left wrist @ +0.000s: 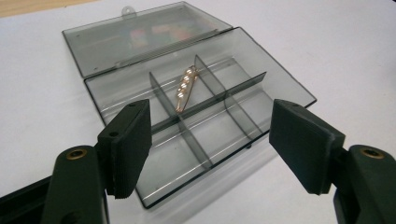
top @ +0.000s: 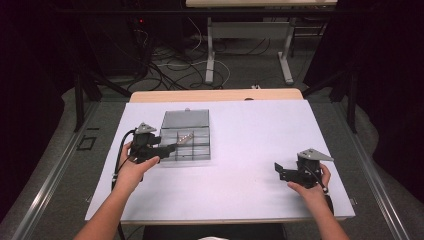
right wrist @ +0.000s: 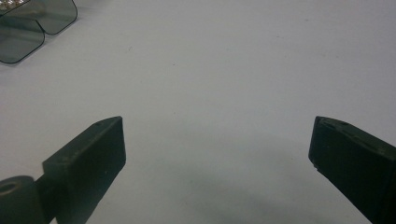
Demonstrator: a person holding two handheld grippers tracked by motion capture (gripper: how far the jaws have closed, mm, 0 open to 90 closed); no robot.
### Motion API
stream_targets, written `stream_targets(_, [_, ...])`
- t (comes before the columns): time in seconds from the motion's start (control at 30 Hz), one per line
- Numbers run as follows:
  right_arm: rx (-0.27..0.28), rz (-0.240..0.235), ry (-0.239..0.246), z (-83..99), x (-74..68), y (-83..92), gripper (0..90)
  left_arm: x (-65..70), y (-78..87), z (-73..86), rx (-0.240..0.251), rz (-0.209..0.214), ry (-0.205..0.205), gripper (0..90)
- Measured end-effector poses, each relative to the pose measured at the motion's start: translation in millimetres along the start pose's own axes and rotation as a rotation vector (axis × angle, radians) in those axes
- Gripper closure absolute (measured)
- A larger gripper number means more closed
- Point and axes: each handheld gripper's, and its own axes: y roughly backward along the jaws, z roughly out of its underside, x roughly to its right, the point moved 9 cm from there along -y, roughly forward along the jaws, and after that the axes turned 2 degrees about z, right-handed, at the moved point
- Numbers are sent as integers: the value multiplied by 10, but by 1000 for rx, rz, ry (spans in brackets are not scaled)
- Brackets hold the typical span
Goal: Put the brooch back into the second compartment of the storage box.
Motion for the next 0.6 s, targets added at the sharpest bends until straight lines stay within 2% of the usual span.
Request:
stream_targets(0.2, [-6, 4, -1, 4, 0, 4, 36, -114, 65, 105, 18, -17, 58, 237])
stream_targets(0.6, [-1, 2, 3, 0, -5, 0, 36, -319, 171, 312, 40, -49, 117, 150])
